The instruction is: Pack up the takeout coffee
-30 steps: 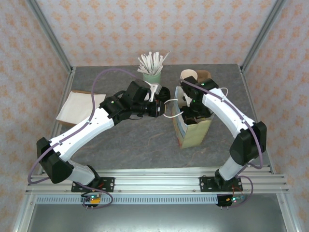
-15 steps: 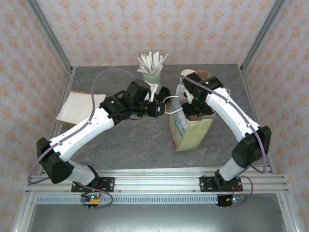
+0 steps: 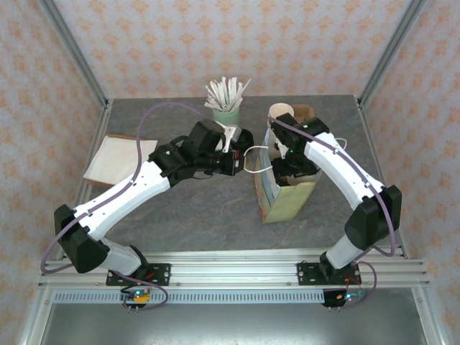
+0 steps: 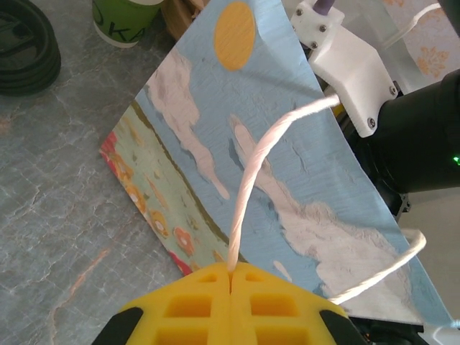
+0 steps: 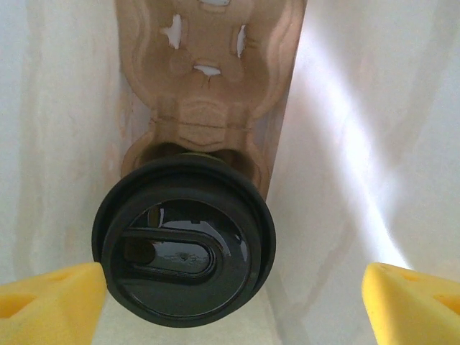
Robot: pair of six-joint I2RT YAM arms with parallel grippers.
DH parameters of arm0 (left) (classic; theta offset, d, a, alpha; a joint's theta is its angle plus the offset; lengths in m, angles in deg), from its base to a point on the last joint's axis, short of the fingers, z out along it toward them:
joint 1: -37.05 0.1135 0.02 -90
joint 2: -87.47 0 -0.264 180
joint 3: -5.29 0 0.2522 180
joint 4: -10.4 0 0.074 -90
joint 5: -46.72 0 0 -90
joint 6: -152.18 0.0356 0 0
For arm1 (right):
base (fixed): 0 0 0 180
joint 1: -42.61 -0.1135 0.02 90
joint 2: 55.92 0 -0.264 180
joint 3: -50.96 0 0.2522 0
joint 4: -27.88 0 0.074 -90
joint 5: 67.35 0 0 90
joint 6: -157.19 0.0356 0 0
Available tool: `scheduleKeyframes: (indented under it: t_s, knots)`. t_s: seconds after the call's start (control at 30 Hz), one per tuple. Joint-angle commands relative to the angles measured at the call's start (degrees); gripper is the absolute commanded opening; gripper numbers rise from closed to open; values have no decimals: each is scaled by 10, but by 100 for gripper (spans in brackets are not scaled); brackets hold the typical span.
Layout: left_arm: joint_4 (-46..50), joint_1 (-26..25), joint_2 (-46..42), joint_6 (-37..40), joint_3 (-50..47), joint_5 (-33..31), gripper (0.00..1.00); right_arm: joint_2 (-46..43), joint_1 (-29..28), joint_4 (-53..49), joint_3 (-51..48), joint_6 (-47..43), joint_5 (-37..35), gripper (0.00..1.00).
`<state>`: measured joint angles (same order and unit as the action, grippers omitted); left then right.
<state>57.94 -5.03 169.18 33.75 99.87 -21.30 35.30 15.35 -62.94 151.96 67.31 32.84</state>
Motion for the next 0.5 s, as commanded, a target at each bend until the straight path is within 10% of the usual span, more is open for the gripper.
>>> scheduleKeyframes:
  t_s: [0.0,0.47]
  knots:
    - [21,-4,-24,6,-10,-16,0,-4,3,0,-7,3,-12,92]
    - [21,-4,-29,5,-17,-17,0,-22,2,-17,33,7,2,95]
